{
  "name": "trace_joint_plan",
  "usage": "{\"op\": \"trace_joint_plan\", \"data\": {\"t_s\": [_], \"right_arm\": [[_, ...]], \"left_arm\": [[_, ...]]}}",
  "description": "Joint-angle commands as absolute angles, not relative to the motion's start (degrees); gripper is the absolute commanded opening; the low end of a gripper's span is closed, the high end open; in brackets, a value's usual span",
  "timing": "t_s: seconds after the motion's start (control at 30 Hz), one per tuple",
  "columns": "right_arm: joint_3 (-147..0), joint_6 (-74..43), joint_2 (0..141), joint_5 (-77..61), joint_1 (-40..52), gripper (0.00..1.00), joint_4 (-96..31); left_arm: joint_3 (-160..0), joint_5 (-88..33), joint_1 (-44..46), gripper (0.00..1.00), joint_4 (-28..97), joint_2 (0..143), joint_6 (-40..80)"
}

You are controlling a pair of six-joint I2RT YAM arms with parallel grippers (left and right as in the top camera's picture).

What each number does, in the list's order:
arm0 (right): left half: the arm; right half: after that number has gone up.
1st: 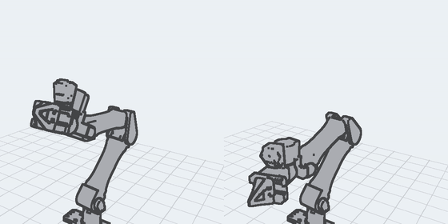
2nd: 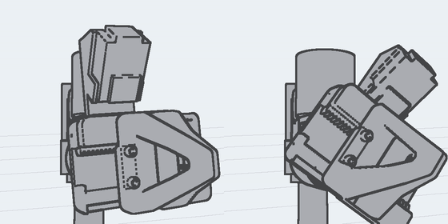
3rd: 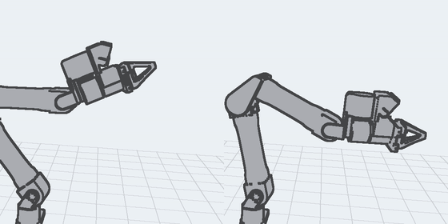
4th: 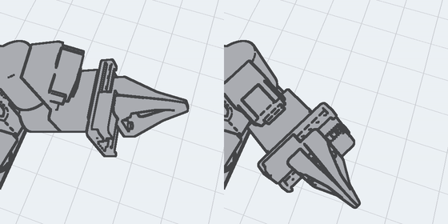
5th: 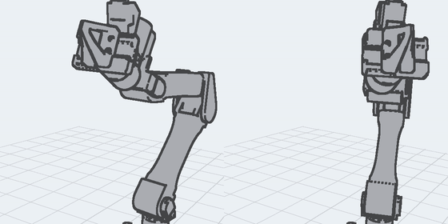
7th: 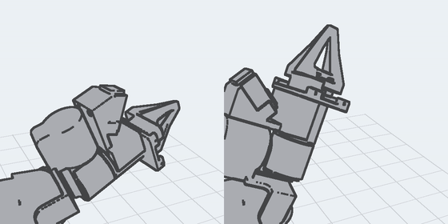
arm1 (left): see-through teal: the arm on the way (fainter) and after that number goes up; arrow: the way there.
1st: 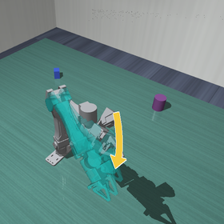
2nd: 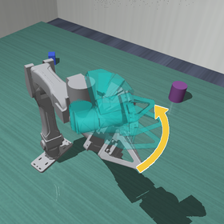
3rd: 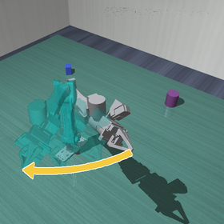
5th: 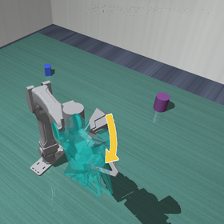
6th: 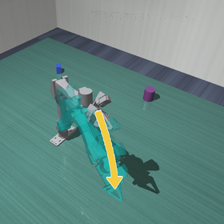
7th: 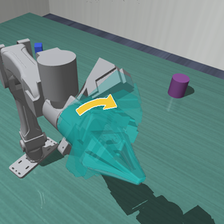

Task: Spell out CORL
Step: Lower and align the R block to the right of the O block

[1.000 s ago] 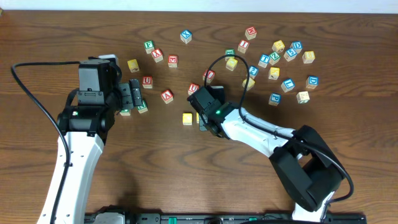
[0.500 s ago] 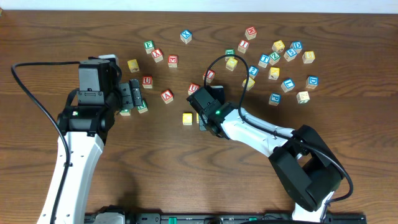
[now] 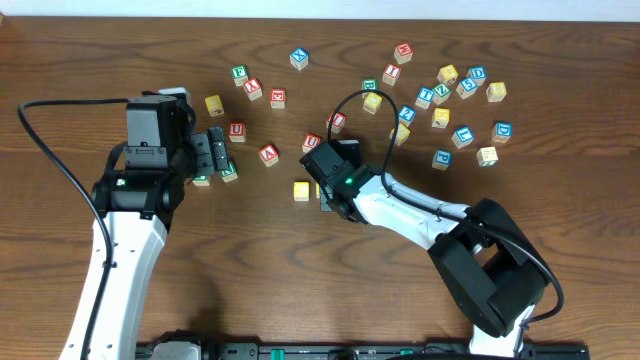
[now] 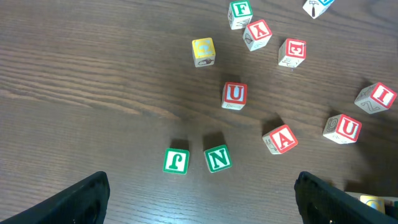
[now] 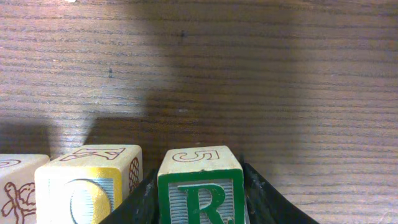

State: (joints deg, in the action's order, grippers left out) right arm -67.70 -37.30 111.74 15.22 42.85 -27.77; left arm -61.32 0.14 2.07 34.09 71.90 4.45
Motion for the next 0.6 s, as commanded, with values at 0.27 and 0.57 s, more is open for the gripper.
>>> {"op": "trace_joint_plan", "data": {"t_s": [0.27, 0.57], "right_arm": [[-67.31, -37.63, 110.8, 15.94, 43.2, 0.36, -28.08], [-67.42, -36.53, 109.67, 16.08, 43.2, 0.34, -28.73]], "left_arm": [[-61.34, 0.62, 1.89, 0.94, 34.06, 72.25, 4.29], [-61.34, 0.62, 1.89, 0.93, 34.06, 72.25, 4.29]]}}
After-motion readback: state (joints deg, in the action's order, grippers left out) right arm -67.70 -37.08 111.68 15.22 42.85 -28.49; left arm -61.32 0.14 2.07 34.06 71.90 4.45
